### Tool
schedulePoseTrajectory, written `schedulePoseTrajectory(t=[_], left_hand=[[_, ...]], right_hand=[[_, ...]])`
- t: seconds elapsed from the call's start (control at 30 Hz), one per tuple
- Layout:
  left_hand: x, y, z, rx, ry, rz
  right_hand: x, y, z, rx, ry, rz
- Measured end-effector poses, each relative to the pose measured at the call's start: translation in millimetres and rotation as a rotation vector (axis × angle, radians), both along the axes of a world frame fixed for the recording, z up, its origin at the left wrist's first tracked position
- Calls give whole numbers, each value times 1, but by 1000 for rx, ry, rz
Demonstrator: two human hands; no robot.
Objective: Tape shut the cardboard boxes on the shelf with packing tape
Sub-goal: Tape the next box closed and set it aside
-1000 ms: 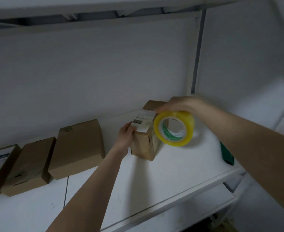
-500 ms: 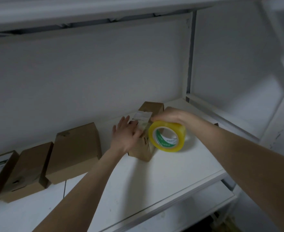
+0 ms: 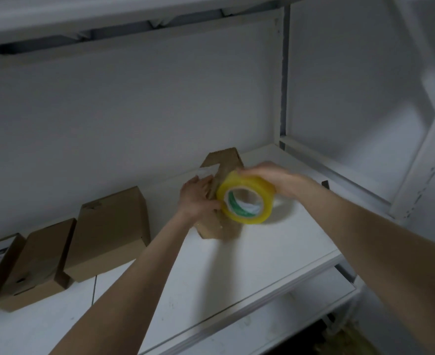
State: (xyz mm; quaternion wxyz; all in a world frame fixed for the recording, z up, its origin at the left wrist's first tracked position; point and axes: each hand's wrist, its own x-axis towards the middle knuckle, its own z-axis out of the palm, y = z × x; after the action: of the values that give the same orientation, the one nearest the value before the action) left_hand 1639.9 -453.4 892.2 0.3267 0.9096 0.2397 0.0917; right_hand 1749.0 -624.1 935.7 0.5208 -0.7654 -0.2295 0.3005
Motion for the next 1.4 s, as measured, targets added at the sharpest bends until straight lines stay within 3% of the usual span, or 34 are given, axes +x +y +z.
schedulePoseTrajectory(t=[0.1, 0.23, 0.43, 0.63, 0.87, 1.03, 1.27, 1.4], left_hand=[[-7, -14, 2, -606, -353, 173], [-18, -18, -23, -872, -390, 270], [-25, -9, -48, -917, -426, 311], [-23, -5, -48, -938, -489, 345], [-14, -7, -40, -878, -475, 286], [-13, -8, -39, -877, -467, 268], [-23, -5, -35, -879, -386, 206], [-21, 4, -22, -774, -194, 187]], right_hand=[[5, 9, 37, 153, 100, 16], [-6, 34, 41, 4, -54, 86], [-18, 58, 27, -82, -167, 79], [-3, 42, 39, -317, -467, 87], [12, 17, 39, -405, -439, 59], [5, 1, 40, -669, -527, 131], [-12, 3, 32, -594, -526, 94], [-13, 3, 33, -586, -549, 105]])
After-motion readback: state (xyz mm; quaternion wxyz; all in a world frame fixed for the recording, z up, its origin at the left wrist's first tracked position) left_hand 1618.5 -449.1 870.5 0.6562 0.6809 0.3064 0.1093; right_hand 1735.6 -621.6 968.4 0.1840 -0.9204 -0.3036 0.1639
